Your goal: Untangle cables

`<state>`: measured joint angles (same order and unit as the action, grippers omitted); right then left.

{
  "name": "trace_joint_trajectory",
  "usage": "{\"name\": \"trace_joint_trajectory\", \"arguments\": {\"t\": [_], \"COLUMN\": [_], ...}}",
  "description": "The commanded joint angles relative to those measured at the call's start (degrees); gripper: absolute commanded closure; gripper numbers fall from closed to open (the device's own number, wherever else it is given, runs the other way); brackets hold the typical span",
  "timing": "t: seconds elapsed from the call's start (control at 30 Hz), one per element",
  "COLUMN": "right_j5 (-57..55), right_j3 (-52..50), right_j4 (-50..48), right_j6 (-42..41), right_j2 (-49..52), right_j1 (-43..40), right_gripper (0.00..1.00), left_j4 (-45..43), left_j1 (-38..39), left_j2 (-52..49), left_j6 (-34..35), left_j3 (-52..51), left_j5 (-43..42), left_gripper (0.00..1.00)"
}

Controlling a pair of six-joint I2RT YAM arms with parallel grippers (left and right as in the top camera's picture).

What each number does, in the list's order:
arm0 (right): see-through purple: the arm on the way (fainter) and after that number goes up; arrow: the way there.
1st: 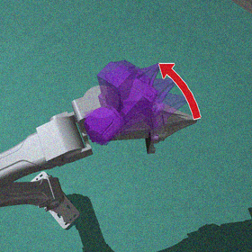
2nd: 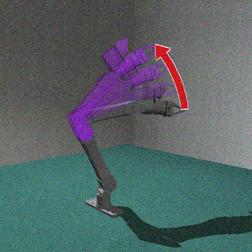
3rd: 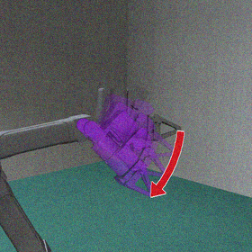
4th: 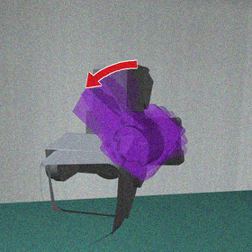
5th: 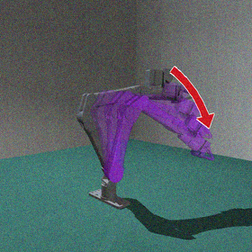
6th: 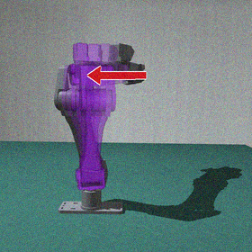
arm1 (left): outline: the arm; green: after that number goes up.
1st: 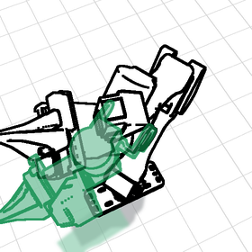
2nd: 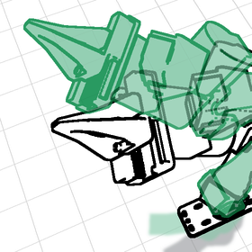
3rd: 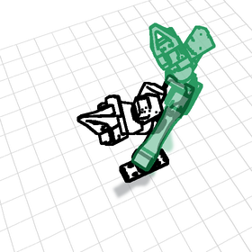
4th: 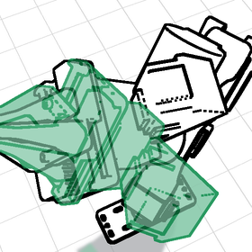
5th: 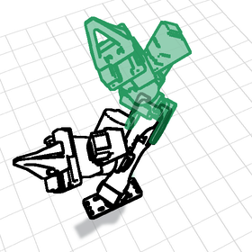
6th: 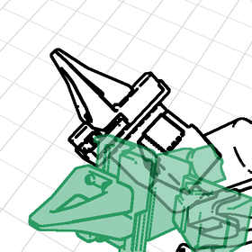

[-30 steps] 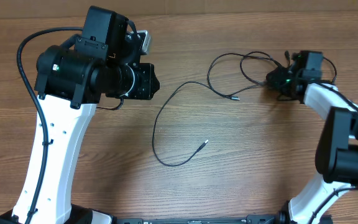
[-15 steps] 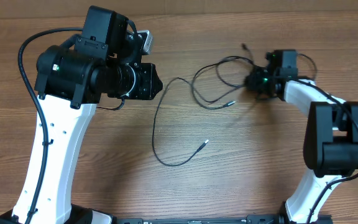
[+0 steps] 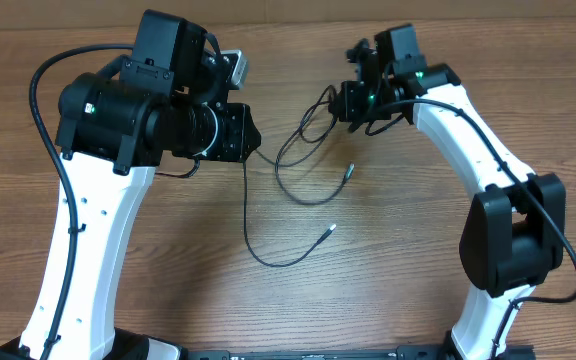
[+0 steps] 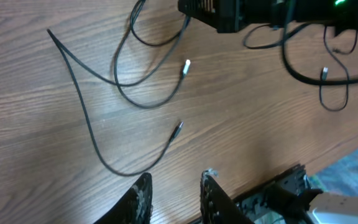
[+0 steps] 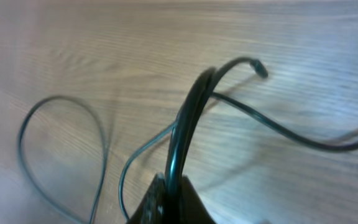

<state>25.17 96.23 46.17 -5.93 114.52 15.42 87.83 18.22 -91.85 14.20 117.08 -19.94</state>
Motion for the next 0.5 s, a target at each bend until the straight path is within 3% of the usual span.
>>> {"name": "trace_joint_trajectory", "arguments": {"t": [0.0,0.17,0.47], "right_j5": [-0.76,-5.73,-6.03], "right_j3": [6.91,14.88,20.65], "right_j4": [6.69,17.03,19.89], "right_j6": [12.68,18.45,19.52], "right_j2": [-3.45,-4.42,-9.6], "right_j1": [2.16,5.2,7.8], "right_gripper": [0.96,0.96,0.96], "left_j4": [1.03,2.45,3.43], "left_j1": [-0.2,-0.2,-0.2], "left_j2": [1.01,1.01,1.29], "left_j6": [-2.91,-3.54,-7.21], "left_j3": [1.27,1.27,-0.76], "left_j5": [-1.01,0.02,6.88], "left_gripper": [0.74,0.78,0.8]}}
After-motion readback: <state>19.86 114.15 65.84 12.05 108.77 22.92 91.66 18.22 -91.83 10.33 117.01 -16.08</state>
